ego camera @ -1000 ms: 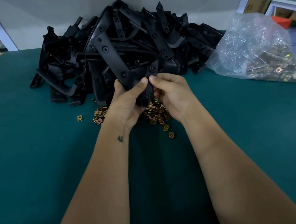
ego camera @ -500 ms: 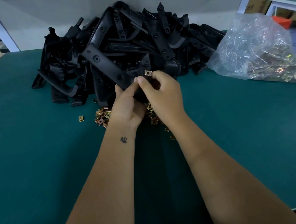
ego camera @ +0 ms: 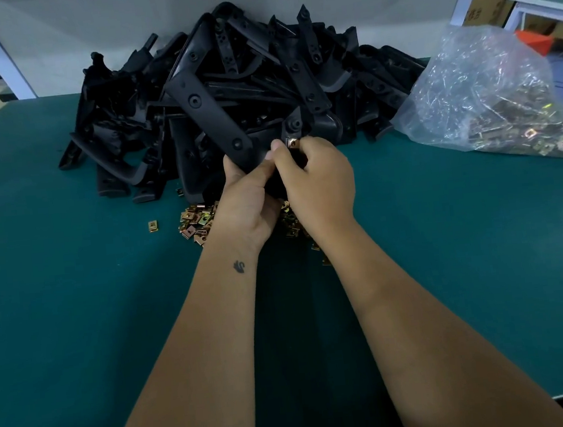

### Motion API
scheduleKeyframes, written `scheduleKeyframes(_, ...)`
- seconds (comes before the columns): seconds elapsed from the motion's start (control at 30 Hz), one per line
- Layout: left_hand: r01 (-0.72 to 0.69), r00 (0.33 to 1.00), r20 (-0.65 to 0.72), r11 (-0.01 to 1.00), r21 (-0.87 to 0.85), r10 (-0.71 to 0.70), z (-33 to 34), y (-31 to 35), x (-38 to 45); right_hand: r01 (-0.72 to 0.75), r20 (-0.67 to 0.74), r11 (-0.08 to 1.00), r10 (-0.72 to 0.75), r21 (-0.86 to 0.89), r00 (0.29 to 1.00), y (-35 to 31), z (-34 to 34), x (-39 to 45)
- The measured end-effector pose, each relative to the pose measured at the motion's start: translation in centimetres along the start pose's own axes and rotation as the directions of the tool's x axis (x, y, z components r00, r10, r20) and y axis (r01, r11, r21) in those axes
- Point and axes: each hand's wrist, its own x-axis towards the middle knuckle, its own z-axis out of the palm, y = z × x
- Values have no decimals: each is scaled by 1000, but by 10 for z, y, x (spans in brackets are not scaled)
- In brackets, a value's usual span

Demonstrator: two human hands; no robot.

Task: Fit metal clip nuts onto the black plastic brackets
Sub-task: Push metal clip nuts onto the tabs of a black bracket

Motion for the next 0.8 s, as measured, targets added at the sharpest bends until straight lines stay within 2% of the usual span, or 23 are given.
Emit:
scheduleKeyframes(0.13,-46,998,-35,999,-6,46,0,1,0,-33,135,996,22,84,991,0,-5,4)
scheduleKeyframes(0.23,-89,992,-106,980,-178,71,-4,10,4,-123,145,973,95,197,985,2,-12,7)
scheduleKeyframes(0.33,-118,981,-189,927,-356,52,-11,18,4,-145,128,989,139,35,982,9,-20,13)
scheduleKeyframes(0.43,-167,973,-215,894,-417,81,-15,22,3,-107,225,972,154,-207,962,13,-23,14)
scheduleKeyframes(0.5,-176,974,-204,888,-426,95,-16,24,3,-37,316,954,134,-296,939,12,-20,11)
scheduleKeyframes(0.6,-168,976,-195,898,-406,94,-15,24,1,160,458,900,49,-407,888,11,-12,6)
scheduleKeyframes(0.67,-151,979,-187,904,-400,81,-15,23,0,214,493,882,24,-420,869,11,-9,6)
scheduleKeyframes(0.8,-120,985,-162,913,-391,60,-14,23,-1,203,504,924,-14,-324,864,13,-8,7)
